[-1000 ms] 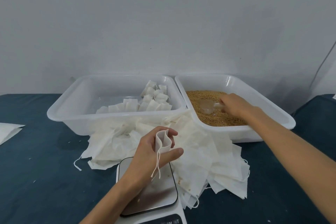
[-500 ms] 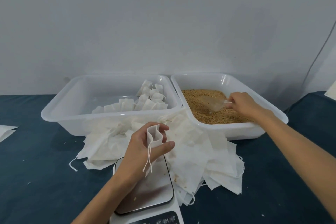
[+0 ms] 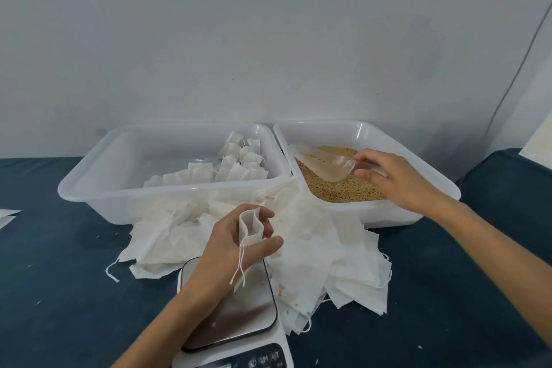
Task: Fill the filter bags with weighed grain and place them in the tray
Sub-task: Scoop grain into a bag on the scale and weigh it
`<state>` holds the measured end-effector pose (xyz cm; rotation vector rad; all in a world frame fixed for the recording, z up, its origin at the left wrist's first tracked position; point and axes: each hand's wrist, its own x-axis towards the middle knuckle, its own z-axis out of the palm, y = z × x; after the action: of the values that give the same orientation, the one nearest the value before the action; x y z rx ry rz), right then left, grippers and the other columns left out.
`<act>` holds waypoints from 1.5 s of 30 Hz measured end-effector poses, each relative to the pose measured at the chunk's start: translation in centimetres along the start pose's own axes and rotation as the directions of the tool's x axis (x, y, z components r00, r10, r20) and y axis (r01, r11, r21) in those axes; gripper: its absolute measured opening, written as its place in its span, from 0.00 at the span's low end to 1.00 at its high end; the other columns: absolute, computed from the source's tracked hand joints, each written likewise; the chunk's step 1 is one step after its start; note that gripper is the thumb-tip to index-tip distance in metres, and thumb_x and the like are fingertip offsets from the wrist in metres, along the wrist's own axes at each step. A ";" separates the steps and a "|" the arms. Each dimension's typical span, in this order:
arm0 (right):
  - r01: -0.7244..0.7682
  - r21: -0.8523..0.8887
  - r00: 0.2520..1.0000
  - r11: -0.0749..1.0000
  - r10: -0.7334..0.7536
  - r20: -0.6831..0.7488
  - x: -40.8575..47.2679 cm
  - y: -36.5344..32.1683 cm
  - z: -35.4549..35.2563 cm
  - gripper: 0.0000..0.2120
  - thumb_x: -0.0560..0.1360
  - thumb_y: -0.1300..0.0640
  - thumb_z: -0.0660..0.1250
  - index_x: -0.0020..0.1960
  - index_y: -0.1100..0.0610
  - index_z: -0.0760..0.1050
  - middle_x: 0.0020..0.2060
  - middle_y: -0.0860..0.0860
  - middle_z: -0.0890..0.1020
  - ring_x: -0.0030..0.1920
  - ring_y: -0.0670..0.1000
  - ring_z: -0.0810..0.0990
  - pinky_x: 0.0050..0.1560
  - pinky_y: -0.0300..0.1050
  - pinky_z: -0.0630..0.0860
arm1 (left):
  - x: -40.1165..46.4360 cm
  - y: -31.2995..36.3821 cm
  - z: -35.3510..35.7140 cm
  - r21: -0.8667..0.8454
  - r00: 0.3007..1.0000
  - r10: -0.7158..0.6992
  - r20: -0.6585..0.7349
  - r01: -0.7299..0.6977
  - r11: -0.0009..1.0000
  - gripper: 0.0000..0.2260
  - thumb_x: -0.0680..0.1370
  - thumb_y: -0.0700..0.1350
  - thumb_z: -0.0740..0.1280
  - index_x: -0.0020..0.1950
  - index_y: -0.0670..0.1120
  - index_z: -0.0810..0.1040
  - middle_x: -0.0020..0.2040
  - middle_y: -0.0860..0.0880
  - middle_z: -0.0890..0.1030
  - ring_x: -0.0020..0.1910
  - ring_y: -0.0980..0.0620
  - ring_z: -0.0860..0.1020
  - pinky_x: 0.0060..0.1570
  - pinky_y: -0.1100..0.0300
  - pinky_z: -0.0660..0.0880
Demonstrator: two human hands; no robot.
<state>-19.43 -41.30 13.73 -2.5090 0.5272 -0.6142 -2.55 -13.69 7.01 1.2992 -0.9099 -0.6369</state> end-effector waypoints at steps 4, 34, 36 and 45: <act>0.169 0.001 0.984 0.986 -0.168 0.056 -2.3 -4.5 0.2 0.10 0.79 0.52 0.67 0.59 0.51 0.80 0.53 0.38 0.83 0.57 0.35 0.80 0.54 0.26 0.70 | 0.0 0.0 0.1 0.005 1.000 -0.012 -0.001 0.012 1.000 0.15 0.70 0.43 0.77 0.55 0.45 0.82 0.42 0.50 0.80 0.42 0.55 0.80 0.45 0.64 0.78; 0.445 -0.649 0.830 0.617 -0.557 0.040 -2.1 -8.3 -0.1 0.13 0.71 0.61 0.77 0.56 0.56 0.84 0.45 0.51 0.82 0.45 0.58 0.83 0.66 0.64 0.68 | 0.2 -0.5 0.1 -0.032 0.999 -0.039 0.005 0.039 0.999 0.18 0.74 0.37 0.79 0.61 0.43 0.80 0.49 0.54 0.84 0.46 0.59 0.83 0.46 0.66 0.78; 0.445 -0.650 0.826 0.616 -0.563 0.033 -2.0 -8.4 -0.2 0.13 0.72 0.60 0.76 0.56 0.56 0.84 0.45 0.51 0.82 0.46 0.58 0.83 0.67 0.64 0.67 | 0.2 -0.5 0.1 -0.053 0.999 -0.038 0.000 0.038 0.998 0.19 0.73 0.36 0.79 0.62 0.43 0.80 0.50 0.53 0.83 0.47 0.59 0.83 0.46 0.66 0.78; 0.442 -0.679 0.811 0.586 -0.584 0.024 -2.1 -8.8 -0.2 0.12 0.75 0.55 0.71 0.57 0.57 0.84 0.46 0.52 0.83 0.47 0.59 0.83 0.69 0.65 0.66 | 0.1 -0.4 0.3 -0.089 0.999 -0.041 0.011 0.042 0.995 0.20 0.73 0.34 0.78 0.63 0.42 0.79 0.47 0.50 0.82 0.47 0.55 0.81 0.46 0.65 0.77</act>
<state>-19.08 -33.35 18.10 -3.3522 0.0298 -1.0652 -2.69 -14.00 6.65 1.2388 -0.8541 -0.7088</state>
